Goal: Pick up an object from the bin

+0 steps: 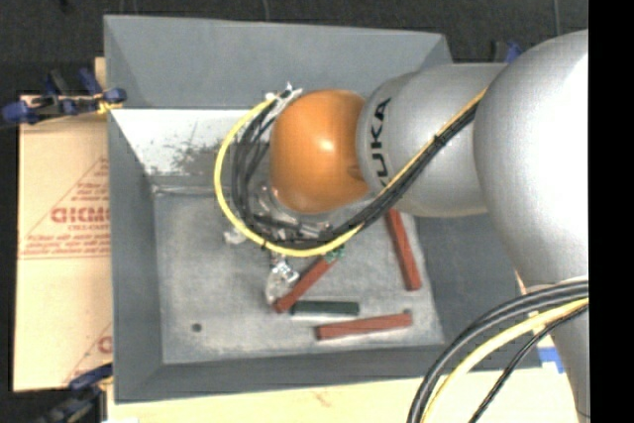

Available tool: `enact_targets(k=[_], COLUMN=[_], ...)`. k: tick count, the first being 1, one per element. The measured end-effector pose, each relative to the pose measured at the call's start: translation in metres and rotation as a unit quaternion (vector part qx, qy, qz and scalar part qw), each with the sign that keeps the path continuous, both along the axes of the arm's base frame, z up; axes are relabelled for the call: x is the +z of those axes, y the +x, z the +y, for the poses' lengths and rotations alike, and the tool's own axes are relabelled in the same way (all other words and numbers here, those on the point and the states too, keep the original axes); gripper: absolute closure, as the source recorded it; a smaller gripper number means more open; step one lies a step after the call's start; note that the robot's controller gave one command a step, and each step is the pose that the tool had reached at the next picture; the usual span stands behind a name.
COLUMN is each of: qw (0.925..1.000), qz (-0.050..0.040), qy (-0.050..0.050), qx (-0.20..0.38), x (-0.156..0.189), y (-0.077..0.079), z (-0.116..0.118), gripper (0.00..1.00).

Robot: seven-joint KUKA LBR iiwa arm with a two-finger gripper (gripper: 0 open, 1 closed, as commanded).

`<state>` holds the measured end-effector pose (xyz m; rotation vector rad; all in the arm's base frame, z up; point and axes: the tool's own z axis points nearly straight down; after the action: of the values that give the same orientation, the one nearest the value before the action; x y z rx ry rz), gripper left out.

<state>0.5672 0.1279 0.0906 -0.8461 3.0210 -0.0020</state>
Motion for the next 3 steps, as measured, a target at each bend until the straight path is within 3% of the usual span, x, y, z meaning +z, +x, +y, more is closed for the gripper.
enact_targets(k=[1, 2, 3], qw=[0.9999, 1.0000, 0.9925], qz=[0.0020, -0.0054, -0.0086], qy=[0.004, 0.004, 0.007], qx=[0.013, 0.000, -0.122], x=[-0.014, -0.012, -0.012], y=[0.003, 0.001, -0.013], z=[-0.030, -0.043, -0.065], gripper=[0.00, 0.00, 0.00])
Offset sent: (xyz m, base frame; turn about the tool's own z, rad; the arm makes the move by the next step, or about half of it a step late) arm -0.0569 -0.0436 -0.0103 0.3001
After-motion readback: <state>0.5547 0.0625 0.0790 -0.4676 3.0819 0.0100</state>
